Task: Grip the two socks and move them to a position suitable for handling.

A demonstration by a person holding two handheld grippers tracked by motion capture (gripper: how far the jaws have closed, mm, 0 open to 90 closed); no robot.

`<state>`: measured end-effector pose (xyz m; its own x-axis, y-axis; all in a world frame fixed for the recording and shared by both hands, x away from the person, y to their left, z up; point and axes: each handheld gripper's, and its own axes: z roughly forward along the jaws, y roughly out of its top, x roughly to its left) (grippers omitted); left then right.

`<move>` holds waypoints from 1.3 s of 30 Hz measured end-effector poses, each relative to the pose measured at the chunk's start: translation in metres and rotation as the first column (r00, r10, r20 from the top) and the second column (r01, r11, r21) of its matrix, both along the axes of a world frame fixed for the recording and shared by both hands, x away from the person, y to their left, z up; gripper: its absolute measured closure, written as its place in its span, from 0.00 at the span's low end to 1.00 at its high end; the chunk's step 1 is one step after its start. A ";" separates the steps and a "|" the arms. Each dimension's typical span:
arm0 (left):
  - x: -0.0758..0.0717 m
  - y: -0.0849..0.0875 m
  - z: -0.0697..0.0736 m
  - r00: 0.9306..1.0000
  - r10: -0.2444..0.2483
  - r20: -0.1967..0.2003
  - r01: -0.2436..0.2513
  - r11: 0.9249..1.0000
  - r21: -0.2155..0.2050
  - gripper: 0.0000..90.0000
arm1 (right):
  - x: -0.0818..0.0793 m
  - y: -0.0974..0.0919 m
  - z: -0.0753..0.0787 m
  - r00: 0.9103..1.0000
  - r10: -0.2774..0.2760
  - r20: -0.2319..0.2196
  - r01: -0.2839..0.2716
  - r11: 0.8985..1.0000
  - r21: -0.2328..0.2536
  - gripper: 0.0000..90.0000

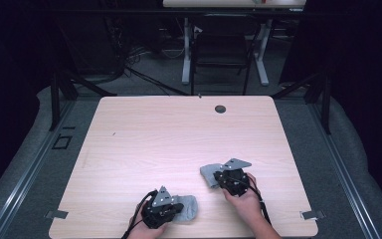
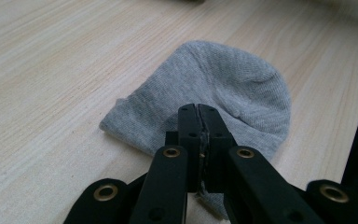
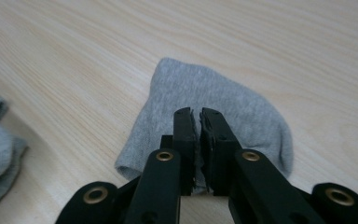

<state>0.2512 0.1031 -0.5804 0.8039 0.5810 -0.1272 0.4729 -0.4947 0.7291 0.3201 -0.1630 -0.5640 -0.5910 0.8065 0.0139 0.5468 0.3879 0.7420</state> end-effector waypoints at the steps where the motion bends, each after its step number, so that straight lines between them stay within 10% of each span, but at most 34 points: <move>1: 0.000 0.000 0.000 1.000 0.002 -0.002 -0.002 1.000 -0.004 0.99 | 0.001 0.002 -0.002 1.000 0.005 -0.012 -0.005 1.000 -0.019 0.95; 39: 0.001 -0.002 -0.002 1.000 0.002 0.005 -0.002 1.000 -0.021 0.98 | 0.006 0.083 -0.010 0.998 0.015 -0.068 -0.010 0.997 0.071 0.89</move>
